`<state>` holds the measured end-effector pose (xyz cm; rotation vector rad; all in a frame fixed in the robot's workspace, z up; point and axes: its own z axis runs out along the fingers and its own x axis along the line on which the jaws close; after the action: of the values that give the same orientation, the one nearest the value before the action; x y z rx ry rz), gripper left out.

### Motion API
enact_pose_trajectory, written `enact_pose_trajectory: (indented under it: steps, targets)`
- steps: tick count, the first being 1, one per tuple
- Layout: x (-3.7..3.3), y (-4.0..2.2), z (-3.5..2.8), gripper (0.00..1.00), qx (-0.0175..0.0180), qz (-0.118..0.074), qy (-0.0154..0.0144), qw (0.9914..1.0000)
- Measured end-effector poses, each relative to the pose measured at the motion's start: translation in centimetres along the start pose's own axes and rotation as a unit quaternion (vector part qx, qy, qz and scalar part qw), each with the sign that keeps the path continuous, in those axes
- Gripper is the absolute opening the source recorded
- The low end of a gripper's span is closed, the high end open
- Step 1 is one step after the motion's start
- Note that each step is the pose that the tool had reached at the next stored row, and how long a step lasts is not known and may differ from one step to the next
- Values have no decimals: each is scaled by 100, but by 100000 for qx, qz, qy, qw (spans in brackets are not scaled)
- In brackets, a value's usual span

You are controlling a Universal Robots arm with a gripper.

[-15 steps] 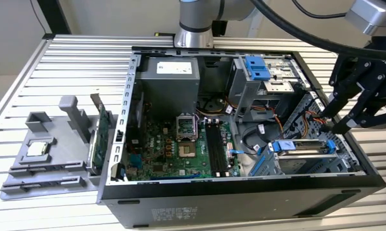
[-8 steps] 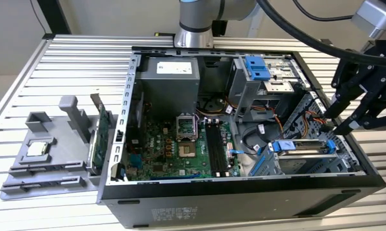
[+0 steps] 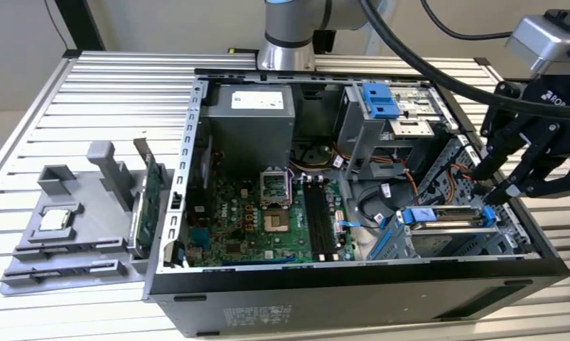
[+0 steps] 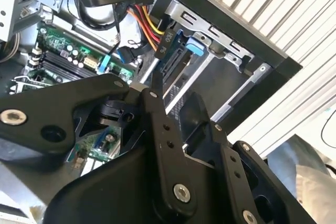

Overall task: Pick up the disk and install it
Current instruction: 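Insert the first disk wire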

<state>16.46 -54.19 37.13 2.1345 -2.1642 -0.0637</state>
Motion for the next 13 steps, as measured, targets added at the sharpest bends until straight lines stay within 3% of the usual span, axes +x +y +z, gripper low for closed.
enact_pose_trajectory:
  steps: [5, 13]
  targets:
    - [-87, -3, 36, 100, -6, -152, 21, 100000]
    - [-114, -35, 63, 100, -9, -226, 25, 100000]
